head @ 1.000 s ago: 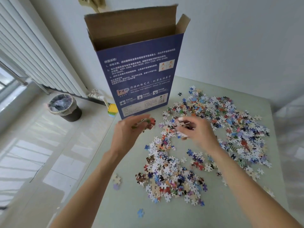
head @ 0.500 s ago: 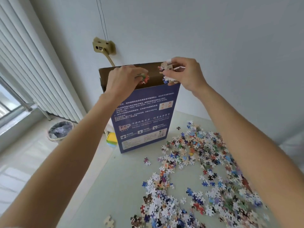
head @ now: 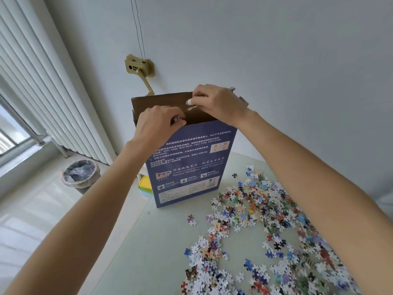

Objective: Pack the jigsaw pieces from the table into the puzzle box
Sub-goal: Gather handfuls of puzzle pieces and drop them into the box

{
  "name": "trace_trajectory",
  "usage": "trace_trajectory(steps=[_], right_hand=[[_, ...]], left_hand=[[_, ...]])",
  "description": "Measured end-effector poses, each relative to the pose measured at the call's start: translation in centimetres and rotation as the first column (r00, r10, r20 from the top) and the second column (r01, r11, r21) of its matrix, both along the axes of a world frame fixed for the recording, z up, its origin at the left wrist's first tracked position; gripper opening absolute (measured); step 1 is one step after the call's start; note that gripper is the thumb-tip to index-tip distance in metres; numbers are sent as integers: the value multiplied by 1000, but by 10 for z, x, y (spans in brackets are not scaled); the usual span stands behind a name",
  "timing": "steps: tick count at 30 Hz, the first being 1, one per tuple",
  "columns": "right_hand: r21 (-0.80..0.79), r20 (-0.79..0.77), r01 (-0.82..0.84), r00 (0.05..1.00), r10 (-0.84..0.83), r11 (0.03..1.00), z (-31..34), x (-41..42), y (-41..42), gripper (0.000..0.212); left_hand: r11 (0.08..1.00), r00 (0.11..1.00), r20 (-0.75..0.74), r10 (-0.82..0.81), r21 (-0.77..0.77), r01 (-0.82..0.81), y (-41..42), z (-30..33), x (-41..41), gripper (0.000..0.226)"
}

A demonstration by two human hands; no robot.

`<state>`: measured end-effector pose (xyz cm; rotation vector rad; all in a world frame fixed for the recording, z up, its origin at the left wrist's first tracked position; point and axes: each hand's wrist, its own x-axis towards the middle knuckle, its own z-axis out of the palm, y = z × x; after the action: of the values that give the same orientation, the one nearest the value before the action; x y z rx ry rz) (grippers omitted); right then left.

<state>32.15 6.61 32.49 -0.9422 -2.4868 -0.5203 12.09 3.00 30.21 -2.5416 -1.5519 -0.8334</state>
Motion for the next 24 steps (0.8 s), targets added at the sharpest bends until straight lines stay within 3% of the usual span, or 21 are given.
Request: trace_trajectory(steps=[4, 8, 14, 20, 24], right_hand=[[-187, 45, 32, 999, -24, 982, -1, -10, 2, 21], [-368, -49, 88, 992, -114, 926, 1, -16, 5, 28], [-394, -169, 66, 975, -143, 917, 4, -18, -9, 19], [-235, -442, 101, 875, -199, 967, -32, -7, -84, 21], [-350, -478, 184, 808, -344, 919, -109, 6, -157, 20]], left_hand=[[1000, 999, 53, -7, -22, 8, -4, -5, -7, 19], [1000, 999, 31, -25, -16, 26, -5, -5, -10, 22], [997, 996, 73, -54, 63, 50, -10, -5, -12, 18], [886, 969, 130, -210, 443, 133, -47, -22, -11, 16], [931, 934, 254, -251, 326, 162, -93, -77, -16, 13]])
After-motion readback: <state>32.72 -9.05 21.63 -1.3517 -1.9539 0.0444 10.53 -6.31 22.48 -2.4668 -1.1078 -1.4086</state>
